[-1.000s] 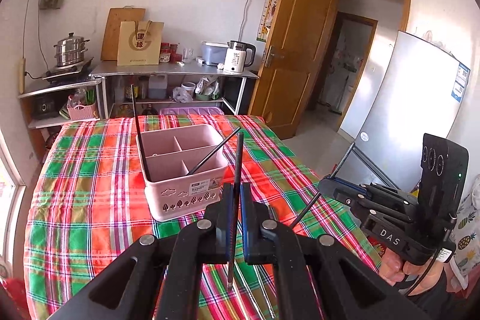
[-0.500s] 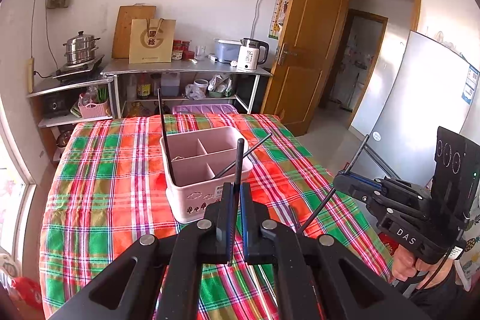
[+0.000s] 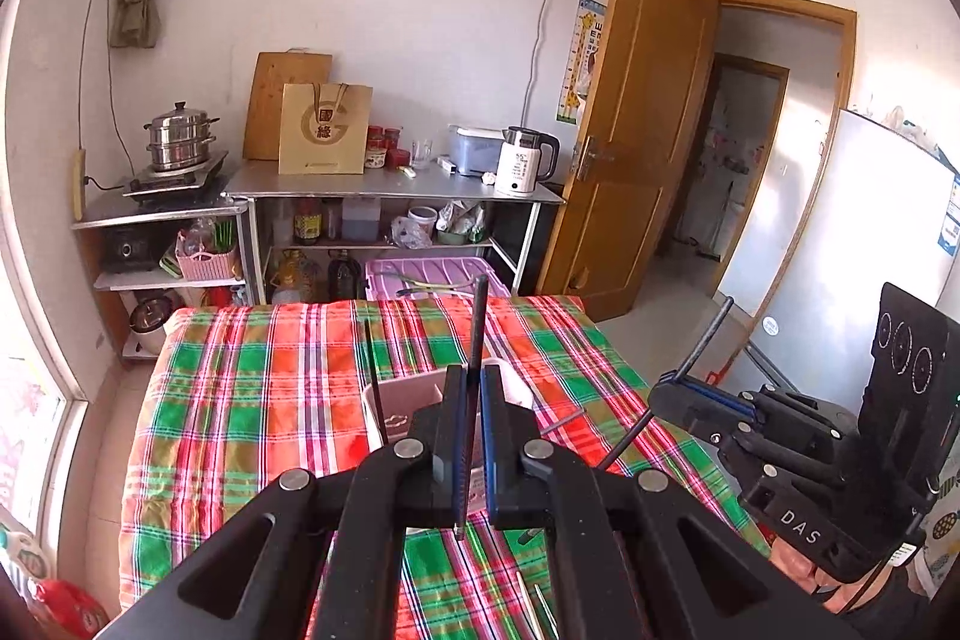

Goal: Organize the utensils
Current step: 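Lift the held chopsticks with both tools and carry them over the basket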

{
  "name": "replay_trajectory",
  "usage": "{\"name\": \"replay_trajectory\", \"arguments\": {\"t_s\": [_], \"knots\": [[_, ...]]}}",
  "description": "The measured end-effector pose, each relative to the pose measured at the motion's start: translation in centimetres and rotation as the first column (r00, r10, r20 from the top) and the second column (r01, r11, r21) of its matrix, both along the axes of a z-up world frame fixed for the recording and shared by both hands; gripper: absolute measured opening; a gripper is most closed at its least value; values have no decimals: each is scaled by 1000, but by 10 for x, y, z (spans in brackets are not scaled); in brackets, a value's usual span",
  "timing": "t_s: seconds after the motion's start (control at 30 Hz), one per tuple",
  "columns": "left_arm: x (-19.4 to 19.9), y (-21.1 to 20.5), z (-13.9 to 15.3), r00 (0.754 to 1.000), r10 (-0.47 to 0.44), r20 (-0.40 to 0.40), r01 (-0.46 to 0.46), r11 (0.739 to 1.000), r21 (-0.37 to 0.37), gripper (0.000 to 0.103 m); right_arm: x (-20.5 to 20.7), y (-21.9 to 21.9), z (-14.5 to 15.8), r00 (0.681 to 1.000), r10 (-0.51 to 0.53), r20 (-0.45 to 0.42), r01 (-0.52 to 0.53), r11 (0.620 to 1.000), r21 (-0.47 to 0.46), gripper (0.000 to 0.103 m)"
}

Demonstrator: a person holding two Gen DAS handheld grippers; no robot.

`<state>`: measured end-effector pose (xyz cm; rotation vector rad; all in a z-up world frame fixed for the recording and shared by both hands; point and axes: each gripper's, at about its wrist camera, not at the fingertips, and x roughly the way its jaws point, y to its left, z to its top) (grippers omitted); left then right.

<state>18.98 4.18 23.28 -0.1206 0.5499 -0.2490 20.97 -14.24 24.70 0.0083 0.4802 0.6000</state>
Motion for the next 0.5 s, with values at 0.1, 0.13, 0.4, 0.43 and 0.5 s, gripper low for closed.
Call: {"name": "replay_trajectory", "arguments": {"t_s": [0.1,0.13,0.4,0.43,0.5], "knots": [[10,2,11,1000,9,18,-9,1000,10,4,8,6,12,1000,-4,26,4,1000,11,5],[13,3,14,1000,15,24,-15,1000,17,4,11,8,15,999,-6,32,6,1000,14,5],[50,12,16,999,44,19,-44,999,27,4,38,22,24,998,-36,50,34,999,35,5],[52,13,15,999,48,21,-49,998,34,4,41,24,23,998,-39,47,38,999,34,5],[61,15,11,999,45,12,-45,999,25,4,47,27,20,998,-44,40,43,999,34,5]]}}
